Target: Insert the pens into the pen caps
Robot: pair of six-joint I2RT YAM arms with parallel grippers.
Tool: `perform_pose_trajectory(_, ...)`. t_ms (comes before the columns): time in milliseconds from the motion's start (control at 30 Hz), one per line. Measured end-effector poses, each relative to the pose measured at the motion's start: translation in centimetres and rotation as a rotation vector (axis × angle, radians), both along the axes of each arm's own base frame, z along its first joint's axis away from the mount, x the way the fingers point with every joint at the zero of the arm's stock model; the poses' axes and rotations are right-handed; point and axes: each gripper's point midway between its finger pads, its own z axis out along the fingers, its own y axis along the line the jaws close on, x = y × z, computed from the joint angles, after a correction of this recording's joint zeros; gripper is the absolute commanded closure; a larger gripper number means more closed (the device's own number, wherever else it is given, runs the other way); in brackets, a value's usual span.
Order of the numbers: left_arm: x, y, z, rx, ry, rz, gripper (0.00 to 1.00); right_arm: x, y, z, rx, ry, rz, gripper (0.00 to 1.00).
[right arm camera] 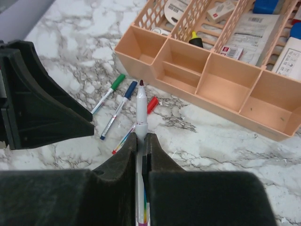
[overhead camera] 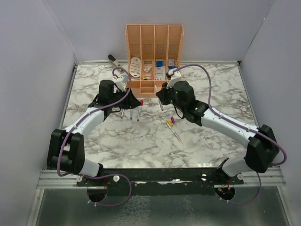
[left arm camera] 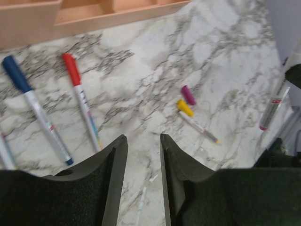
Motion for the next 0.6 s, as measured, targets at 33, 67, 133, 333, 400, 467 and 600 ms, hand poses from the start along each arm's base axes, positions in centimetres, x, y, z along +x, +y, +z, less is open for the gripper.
perform_pose_trajectory(33, -0.2, -0.6, 0.5, -0.038, -0.021, -0.026, 0.62, -0.3, -0.4, 0.5, 0.027, -0.016, -0.008, 0.99)
perform_pose_trajectory(67, -0.5, -1.3, 1.1, -0.086, -0.047, -0.06, 0.61, -0.6, -0.7, 0.9, 0.054, -0.029, -0.013, 0.99)
perform_pose_trajectory(133, -1.2, -2.6, 2.2, -0.166, -0.086, -0.121, 0.6, -1.4, -1.5, 1.5, 0.107, -0.049, -0.021, 0.99)
perform_pose_trajectory(333, -3.9, -7.6, 6.9, -0.286, -0.23, -0.348, 0.6, -3.2, -2.7, 4.5, 0.266, -0.118, -0.03, 0.99)
perform_pose_trajectory(400, -4.7, -9.0, 8.2, -0.306, -0.269, -0.401, 0.6, -3.4, -2.9, 5.6, 0.305, -0.135, -0.029, 0.99)
perform_pose_trajectory(467, -5.5, -10.4, 9.3, -0.323, -0.301, -0.452, 0.6, -3.7, -3.0, 6.8, 0.348, -0.152, -0.027, 0.99)
perform_pose_trajectory(600, -6.2, -12.1, 10.1, -0.339, -0.327, -0.5, 0.59, -4.0, -3.2, 7.7, 0.382, -0.166, -0.026, 0.99)
